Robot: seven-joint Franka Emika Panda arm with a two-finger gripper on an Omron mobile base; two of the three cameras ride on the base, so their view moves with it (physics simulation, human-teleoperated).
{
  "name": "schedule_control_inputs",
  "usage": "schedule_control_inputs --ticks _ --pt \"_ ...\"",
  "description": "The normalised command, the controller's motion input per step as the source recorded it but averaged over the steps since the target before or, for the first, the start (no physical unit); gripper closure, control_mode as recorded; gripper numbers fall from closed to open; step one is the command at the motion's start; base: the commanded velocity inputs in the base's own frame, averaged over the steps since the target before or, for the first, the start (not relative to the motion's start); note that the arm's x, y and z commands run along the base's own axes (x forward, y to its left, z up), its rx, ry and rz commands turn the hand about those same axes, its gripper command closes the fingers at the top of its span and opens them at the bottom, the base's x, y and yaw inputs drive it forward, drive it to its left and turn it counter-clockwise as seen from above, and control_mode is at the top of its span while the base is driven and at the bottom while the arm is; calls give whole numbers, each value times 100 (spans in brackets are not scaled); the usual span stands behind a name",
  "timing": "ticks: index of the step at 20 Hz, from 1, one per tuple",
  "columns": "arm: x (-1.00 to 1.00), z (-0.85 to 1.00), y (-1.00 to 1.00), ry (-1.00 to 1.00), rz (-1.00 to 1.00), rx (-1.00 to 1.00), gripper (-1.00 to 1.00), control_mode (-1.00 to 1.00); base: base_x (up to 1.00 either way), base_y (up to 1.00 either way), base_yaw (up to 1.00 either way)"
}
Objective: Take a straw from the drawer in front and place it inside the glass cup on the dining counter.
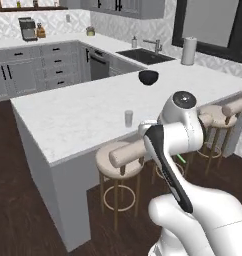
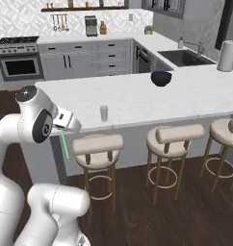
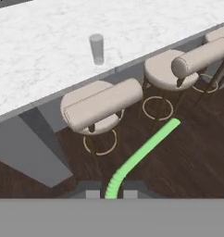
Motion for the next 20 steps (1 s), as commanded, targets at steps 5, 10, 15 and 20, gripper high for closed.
schedule_control_inputs --ticks 5,10,15,20 --pt "0 0 0 0 0 0 100 100 10 -79 52" --pt "0 0 0 0 0 0 100 100 10 -85 50" --pt "0 0 0 0 0 0 100 100 22 -85 41" --pt "0 0 0 0 0 0 100 100 87 -25 7"
